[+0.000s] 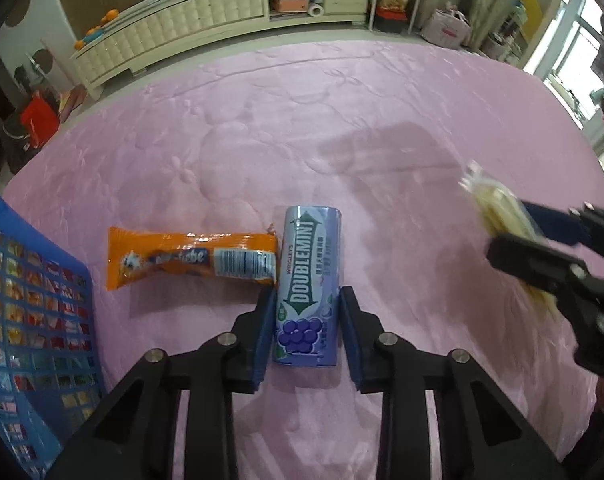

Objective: Organize snacks
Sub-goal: 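Carry the cracker pack and Doublemint roll with both tools over the basket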

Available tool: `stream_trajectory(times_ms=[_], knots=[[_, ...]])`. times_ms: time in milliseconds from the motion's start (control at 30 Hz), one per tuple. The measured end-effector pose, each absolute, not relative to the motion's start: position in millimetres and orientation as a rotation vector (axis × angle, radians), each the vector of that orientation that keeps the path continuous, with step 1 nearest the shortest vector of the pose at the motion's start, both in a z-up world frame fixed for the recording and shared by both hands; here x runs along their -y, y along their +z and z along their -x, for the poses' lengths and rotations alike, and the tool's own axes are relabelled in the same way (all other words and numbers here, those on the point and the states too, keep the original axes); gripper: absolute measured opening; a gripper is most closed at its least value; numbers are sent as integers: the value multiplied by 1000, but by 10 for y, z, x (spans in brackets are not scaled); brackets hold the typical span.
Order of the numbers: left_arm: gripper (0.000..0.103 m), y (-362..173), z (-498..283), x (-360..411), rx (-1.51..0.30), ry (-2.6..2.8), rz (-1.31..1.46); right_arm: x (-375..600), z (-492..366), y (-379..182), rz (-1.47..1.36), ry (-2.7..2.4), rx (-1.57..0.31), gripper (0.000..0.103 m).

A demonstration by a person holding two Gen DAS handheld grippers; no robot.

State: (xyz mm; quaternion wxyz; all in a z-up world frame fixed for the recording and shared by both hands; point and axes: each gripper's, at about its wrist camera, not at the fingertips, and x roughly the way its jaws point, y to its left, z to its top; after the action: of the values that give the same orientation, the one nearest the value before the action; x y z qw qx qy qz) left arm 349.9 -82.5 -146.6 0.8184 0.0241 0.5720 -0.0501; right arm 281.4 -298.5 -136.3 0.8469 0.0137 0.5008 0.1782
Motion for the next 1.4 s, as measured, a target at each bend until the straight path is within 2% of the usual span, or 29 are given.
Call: stream_trajectory(times_ms=[300, 733, 1400], knots=[[29, -1335, -3062, 813, -1177, -113, -8, 2824, -2714, -1366, 41, 357, -1084, 48], [28, -1096, -2388, 575, -1104, -170, 46, 2505, -2149, -1230, 30, 383, -1099, 47], [28, -178, -1736, -125, -869, -156, 74, 1713, -1573, -218, 128, 419, -927, 48]])
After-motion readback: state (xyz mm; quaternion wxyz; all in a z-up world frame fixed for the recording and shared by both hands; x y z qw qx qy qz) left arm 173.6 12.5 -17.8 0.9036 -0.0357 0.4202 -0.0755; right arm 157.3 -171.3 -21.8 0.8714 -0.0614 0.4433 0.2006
